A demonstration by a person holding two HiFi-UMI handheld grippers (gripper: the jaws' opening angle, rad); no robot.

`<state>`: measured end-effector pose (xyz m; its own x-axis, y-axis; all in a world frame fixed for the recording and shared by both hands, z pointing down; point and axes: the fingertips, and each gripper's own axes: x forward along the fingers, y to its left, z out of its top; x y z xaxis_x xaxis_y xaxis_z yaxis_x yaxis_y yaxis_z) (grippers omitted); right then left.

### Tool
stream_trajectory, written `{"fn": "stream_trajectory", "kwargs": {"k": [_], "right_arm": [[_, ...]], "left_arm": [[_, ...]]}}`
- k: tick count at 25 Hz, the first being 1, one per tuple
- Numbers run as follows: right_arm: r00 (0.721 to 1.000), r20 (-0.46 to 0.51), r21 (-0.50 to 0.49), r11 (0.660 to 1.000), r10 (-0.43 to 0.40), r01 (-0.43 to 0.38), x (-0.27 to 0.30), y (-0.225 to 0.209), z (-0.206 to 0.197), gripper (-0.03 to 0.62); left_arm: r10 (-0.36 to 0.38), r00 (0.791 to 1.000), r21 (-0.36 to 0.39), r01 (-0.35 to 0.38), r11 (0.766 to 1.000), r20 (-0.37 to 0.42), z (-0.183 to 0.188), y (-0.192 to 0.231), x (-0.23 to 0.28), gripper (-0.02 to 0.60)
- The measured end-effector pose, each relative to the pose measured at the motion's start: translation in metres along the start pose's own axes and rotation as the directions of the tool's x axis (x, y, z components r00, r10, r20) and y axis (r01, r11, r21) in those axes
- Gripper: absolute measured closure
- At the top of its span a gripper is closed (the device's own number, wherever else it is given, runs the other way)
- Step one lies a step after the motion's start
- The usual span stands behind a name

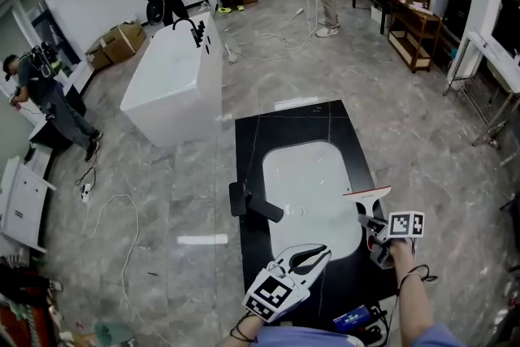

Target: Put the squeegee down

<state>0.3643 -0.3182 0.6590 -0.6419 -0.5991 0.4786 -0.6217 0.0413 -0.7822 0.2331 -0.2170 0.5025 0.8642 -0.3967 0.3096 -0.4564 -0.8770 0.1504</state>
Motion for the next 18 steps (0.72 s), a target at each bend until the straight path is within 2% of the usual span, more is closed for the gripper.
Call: {"fn": "stream_trajectory", "kwargs": {"k": [8, 11, 14, 18], "right_arm": [[0.995, -0.084, 0.039, 0.998, -0.045, 0.048, 0.034, -0.026, 0.019, 0.565], [0.997, -0.067, 0.084, 0.995, -0.043, 0.049, 0.038, -0.031, 0.022, 0.565], [0.999, -0.037, 0.140, 0.990, 0.000, 0.005, 0.037, -0.033, 0.023, 0.565], [1.000, -0.017, 0.123, 0.992, -0.026, 0.028, 0.033, -0.047, 0.025, 0.563]], "left_arm": [[0.056, 0.998, -0.044, -0.058, 0.997, -0.030, -0.018, 0.015, -0.009, 0.534], [0.079, 0.996, -0.054, -0.081, 0.995, -0.033, -0.018, 0.020, -0.015, 0.534], [0.096, 0.995, -0.062, -0.098, 0.993, -0.030, -0.018, 0.023, -0.021, 0.534], [0.112, 0.993, -0.068, -0.114, 0.991, -0.029, -0.020, 0.028, -0.026, 0.534]]}}
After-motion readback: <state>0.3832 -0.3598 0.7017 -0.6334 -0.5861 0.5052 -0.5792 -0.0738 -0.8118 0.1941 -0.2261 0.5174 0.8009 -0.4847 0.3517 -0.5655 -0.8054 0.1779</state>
